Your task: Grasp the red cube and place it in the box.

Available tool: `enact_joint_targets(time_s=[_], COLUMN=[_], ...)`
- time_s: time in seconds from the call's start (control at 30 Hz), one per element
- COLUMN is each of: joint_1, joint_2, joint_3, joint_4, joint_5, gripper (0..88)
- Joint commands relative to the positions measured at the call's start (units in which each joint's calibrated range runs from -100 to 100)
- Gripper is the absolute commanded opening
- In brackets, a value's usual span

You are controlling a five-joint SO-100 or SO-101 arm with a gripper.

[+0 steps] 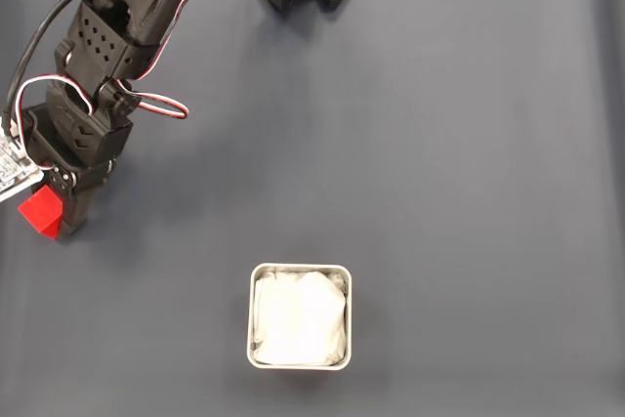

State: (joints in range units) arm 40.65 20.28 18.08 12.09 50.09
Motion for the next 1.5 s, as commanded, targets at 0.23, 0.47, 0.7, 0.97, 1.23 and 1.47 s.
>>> enact_joint_targets(time_s=[0.23, 0.47, 0.7, 0.97, 1.23, 1.47], joint_1=[-2.44, -4.15, -6.14, -8.83, -11.96, -14.45], joint_2=[-8.41, -14.04, -19.41, -24.78, -29.12, -32.06], joint_3=[0.26, 2.72, 5.55, 8.19, 10.75, 12.03], joint_4=[0.2, 1.92, 2.42, 3.73, 4.06, 4.71], joint_5=[0.83, 1.37, 1.71, 2.15, 2.34, 2.64], gripper=[6.3, 6.2, 6.2, 6.2, 6.2, 6.2])
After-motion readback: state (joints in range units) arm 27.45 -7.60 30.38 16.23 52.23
